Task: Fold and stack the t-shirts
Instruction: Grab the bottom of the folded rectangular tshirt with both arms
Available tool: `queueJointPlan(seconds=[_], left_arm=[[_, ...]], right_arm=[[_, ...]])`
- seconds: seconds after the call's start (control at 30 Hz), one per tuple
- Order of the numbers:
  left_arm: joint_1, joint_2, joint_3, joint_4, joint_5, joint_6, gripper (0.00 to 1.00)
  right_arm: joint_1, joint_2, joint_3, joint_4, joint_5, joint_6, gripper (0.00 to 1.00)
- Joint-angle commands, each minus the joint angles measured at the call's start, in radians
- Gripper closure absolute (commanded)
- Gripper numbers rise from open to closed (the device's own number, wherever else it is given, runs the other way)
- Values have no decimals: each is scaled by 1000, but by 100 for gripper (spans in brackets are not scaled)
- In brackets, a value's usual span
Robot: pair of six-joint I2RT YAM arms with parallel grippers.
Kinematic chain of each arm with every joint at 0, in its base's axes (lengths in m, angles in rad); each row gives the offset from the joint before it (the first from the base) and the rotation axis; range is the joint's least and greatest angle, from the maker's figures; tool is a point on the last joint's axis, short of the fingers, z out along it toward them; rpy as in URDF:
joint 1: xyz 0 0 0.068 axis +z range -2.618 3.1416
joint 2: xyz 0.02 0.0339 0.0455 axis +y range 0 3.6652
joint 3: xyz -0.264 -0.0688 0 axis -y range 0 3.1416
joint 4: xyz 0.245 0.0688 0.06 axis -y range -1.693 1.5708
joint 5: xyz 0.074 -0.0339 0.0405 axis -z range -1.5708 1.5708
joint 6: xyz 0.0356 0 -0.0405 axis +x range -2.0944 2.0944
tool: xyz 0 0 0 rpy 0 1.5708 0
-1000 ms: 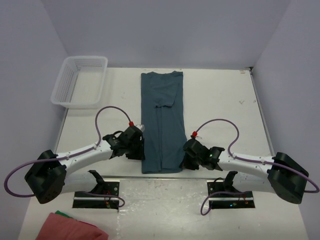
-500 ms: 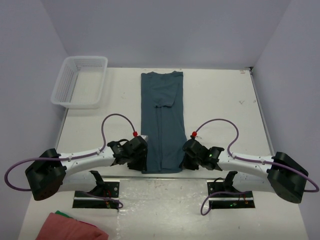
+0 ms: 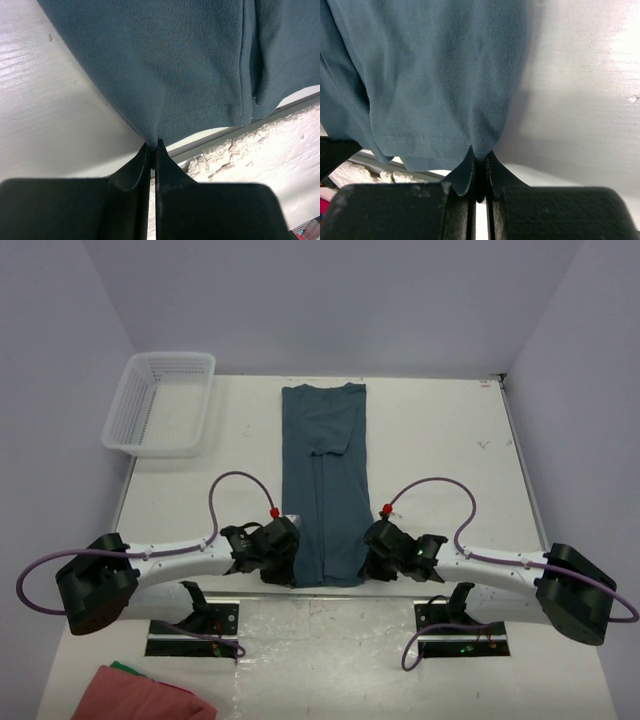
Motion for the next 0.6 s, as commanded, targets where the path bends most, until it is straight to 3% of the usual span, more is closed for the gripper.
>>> queueJointPlan(seconds=[0.0, 0.4, 0.57], left_arm=[[-10, 2, -38, 2, -21, -22, 100], [-121, -175, 31, -294, -116, -154, 100], [-163, -230, 49, -338, -124, -188, 100]], right_arm=[[21, 27, 11, -101, 39, 4, 100], [150, -20, 119, -353, 133, 44, 100], [201, -68, 111, -394, 130, 82, 100]])
